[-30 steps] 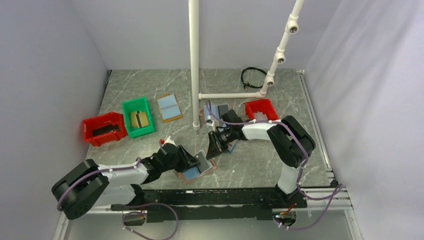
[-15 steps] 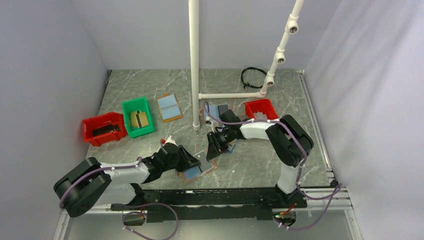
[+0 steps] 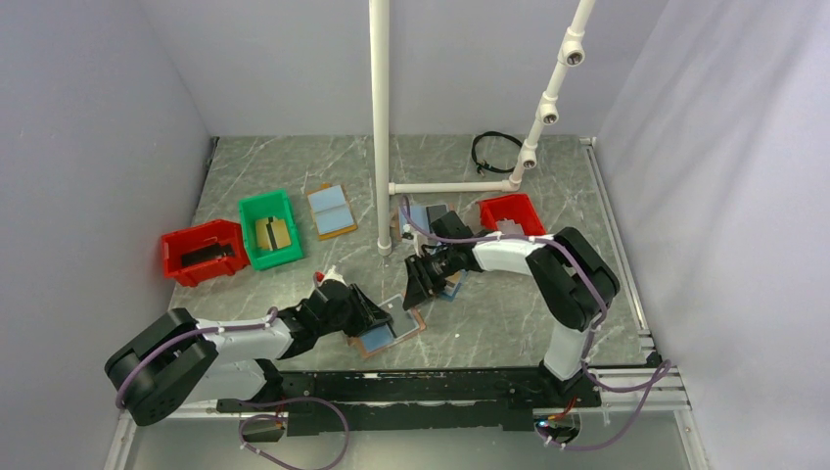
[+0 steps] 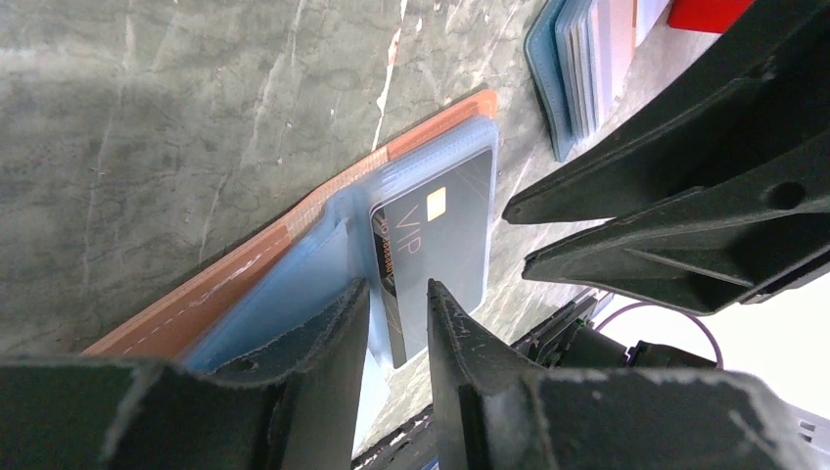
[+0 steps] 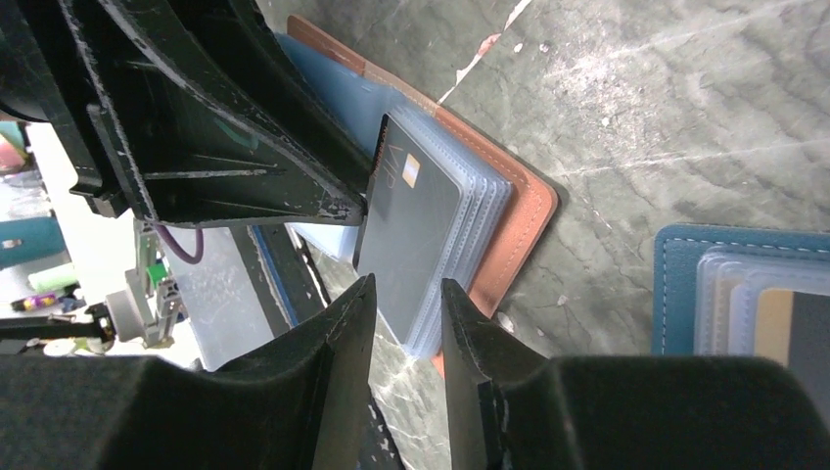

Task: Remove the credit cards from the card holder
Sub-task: Remove the credit card from the card holder.

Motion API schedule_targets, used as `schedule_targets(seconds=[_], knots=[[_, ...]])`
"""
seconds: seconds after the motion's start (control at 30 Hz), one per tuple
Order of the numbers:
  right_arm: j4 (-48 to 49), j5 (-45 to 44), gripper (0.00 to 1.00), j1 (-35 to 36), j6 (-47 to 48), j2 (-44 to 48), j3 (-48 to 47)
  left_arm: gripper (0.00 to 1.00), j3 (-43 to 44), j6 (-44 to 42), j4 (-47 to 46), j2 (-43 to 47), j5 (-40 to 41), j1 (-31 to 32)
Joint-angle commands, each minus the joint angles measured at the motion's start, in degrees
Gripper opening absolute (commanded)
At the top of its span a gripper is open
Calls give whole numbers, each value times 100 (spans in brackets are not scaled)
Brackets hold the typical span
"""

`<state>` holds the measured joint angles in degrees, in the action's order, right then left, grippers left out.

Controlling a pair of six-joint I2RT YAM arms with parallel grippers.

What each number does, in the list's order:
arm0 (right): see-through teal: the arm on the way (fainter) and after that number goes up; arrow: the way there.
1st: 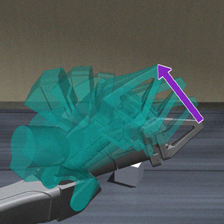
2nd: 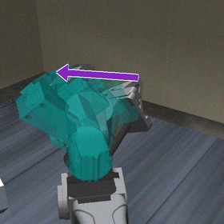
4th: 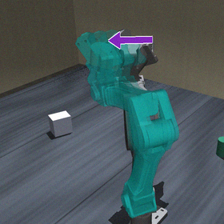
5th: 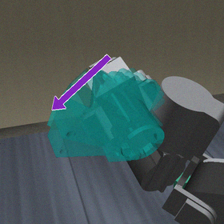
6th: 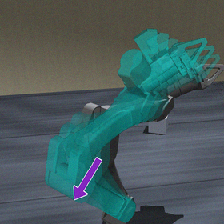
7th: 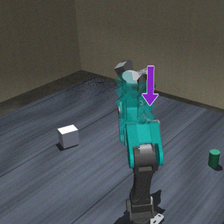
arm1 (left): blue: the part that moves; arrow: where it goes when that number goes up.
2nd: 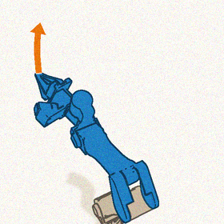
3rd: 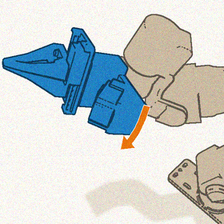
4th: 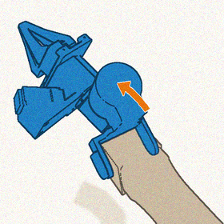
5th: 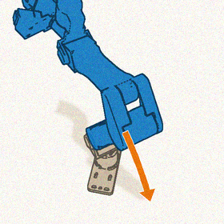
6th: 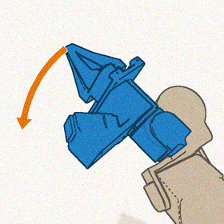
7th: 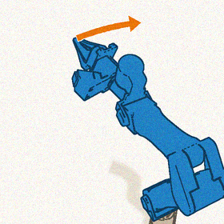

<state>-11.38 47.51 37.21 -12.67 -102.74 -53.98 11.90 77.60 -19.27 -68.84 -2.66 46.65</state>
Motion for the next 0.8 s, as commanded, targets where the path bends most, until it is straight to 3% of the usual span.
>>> schedule_targets(seconds=[0.0, 0.27, 0.57, 0.77], knots=[[79, 384, 32, -4, -94, -222, -162, 34, -29, -105, -7, -39, 140, 28], [79, 363, 30, 48, -144, -391, -157, 35, -30, -106, -135, -120, 84, 23], [2, 373, 16, 67, -105, -450, -213, 35, -212, 77, -417, -69, 72, 26], [407, 1170, 20, 41, -412, -285, -102, 34, -187, 27, -218, 107, 106, 28]])
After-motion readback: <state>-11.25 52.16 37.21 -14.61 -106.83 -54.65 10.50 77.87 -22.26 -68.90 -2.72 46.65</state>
